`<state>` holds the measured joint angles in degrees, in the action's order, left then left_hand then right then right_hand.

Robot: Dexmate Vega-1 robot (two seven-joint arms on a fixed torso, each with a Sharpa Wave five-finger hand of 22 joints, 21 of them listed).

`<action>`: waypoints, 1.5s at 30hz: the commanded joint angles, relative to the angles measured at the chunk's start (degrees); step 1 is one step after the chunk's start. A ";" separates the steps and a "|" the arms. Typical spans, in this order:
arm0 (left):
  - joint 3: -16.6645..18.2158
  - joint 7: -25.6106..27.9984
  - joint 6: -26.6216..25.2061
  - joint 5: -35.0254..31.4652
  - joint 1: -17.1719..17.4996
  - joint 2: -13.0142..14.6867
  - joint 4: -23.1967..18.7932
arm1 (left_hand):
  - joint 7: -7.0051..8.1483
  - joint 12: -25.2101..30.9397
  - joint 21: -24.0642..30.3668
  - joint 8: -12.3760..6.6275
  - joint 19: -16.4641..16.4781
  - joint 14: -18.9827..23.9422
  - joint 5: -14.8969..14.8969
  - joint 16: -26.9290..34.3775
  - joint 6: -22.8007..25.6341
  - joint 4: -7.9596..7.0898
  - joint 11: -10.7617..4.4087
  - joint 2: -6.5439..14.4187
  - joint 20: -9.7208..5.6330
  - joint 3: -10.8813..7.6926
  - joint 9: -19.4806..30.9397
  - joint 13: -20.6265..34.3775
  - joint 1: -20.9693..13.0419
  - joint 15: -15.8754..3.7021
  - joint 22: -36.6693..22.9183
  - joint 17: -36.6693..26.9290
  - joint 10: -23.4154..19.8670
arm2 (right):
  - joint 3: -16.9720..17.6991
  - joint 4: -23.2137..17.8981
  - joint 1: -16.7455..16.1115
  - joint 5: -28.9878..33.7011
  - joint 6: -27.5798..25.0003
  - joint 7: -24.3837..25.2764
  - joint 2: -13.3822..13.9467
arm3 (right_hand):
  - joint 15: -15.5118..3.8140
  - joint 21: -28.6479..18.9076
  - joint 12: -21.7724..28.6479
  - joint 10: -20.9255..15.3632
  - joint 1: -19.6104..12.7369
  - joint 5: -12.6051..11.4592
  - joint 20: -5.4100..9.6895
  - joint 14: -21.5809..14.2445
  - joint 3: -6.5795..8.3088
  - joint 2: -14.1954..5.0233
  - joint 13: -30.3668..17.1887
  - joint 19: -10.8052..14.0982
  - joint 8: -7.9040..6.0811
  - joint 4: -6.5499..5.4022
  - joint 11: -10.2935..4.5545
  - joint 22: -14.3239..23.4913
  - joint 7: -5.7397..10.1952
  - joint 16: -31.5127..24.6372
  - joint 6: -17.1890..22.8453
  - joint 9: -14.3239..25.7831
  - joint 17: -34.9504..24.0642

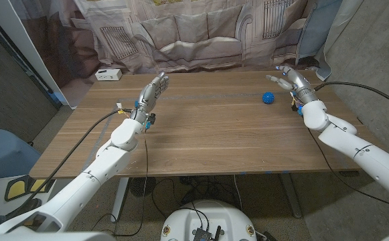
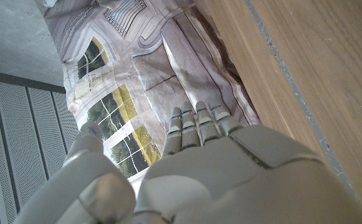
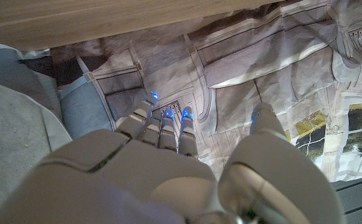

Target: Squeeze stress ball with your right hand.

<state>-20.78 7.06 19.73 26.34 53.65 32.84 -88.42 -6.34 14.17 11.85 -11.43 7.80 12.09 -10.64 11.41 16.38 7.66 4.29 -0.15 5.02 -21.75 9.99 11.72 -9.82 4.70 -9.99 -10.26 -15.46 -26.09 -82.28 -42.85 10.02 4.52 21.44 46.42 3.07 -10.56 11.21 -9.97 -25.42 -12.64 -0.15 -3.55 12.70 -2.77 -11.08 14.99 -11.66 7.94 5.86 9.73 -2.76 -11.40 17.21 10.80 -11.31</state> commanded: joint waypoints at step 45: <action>0.52 1.35 -0.85 -0.13 2.16 0.47 -2.43 | 0.38 -0.16 -0.31 0.03 0.35 1.34 0.23 -0.08 1.74 0.09 -0.46 0.20 -0.02 -0.04 0.32 0.01 -0.63 -0.46 -0.24 -0.13 -1.48 | -8.60 -0.88 8.23 8.19 -13.69 -10.60 2.33 | -0.16 -0.30 0.84 -0.72 -0.99 1.20 -2.12 -2.04 0.56 1.13 -0.15 -0.78 1.16 0.51 -1.65 0.21 2.31 -0.84 -6.03 0.35 -0.53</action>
<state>-20.32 8.20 19.08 26.22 55.38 33.28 -90.57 -5.94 14.17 11.55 -11.47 7.79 13.01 -10.64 11.46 17.61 7.66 3.90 -0.14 5.02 -21.75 9.98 11.73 -9.82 4.40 -9.99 -10.26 -16.29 -33.32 -83.35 -36.08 16.57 -7.61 12.79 48.64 2.84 -10.86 11.67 -10.02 -26.05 -11.81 -1.79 -4.84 13.11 -2.20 -11.06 14.03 -10.55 8.35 4.44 9.73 -0.62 -11.75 11.34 11.08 -11.60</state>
